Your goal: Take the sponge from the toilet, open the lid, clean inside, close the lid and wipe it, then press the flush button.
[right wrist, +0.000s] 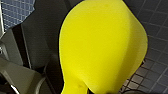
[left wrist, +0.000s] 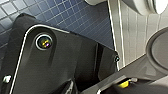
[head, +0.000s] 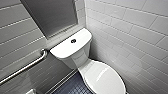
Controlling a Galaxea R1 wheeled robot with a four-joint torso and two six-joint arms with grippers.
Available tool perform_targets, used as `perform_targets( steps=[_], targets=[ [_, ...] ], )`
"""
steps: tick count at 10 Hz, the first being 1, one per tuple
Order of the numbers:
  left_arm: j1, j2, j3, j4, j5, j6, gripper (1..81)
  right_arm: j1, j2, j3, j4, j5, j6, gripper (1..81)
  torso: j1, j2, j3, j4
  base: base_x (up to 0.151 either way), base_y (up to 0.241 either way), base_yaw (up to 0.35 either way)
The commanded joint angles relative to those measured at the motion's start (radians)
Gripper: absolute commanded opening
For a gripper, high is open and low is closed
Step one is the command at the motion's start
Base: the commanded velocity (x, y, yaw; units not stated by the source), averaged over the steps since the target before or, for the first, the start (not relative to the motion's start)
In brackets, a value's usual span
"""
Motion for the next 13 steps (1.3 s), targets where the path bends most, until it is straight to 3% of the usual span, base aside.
perform_targets(
  steps=[1,2,3,4,5,7,8,9,10,11,13],
  targets=[
    [0.078,-0.005,-0.043,0.11,-0.02,0.015,81.1,-0.073,-0.014,-0.018,0.052,-0.026,-0.066,1.0,0.0,0.0,0.0,0.0,0.0,0.0,0.0],
    [0.103,0.008,-0.043,0.139,-0.019,0.014,81.1,-0.07,-0.016,-0.005,0.069,-0.035,-0.135,1.0,0.0,0.0,0.0,0.0,0.0,0.0,0.0],
    [0.122,0.021,-0.043,0.156,-0.019,0.014,81.1,-0.068,-0.016,0.011,0.078,-0.063,-0.17,1.0,0.0,0.0,0.0,0.0,0.0,0.0,0.0],
    [0.136,0.037,-0.046,0.161,-0.016,0.014,81.1,-0.065,-0.018,0.031,0.128,-0.125,-0.198,1.0,0.0,0.0,0.0,0.0,0.0,0.0,0.0],
    [0.144,0.054,-0.057,0.168,-0.017,0.014,81.1,-0.074,-0.019,0.07,0.152,-0.183,-0.21,1.0,0.0,0.0,0.0,0.0,0.0,0.0,0.0],
    [0.167,0.092,-0.1,0.178,-0.017,0.015,81.1,-0.091,-0.036,0.105,0.13,-0.18,-0.22,1.0,0.0,0.0,0.001,0.0,0.0,0.0,0.0],
    [0.178,0.109,-0.122,0.187,-0.019,0.015,81.1,-0.096,-0.054,0.148,0.126,-0.18,-0.285,1.0,0.0,0.0,0.001,0.0,0.0,0.0,0.0],
    [0.187,0.117,-0.132,0.196,-0.019,0.014,81.1,-0.099,-0.076,0.206,0.181,-0.19,-0.391,1.0,0.0,0.0,0.001,0.0,0.0,0.0,0.0],
    [0.192,0.121,-0.135,0.204,-0.019,0.014,81.1,-0.094,-0.1,0.278,0.323,-0.224,-0.518,1.0,0.0,0.0,0.001,0.0,0.0,0.0,0.0],
    [0.198,0.123,-0.135,0.204,-0.019,0.014,81.1,-0.079,-0.137,0.367,0.497,-0.302,-0.688,1.0,0.0,0.0,0.001,0.0,0.0,0.0,0.0],
    [0.204,0.129,-0.135,0.222,-0.016,0.014,81.1,-0.045,-0.215,0.531,0.887,-0.354,-1.025,1.0,0.0,0.0,0.001,0.0,0.0,0.0,0.0]
  ],
)
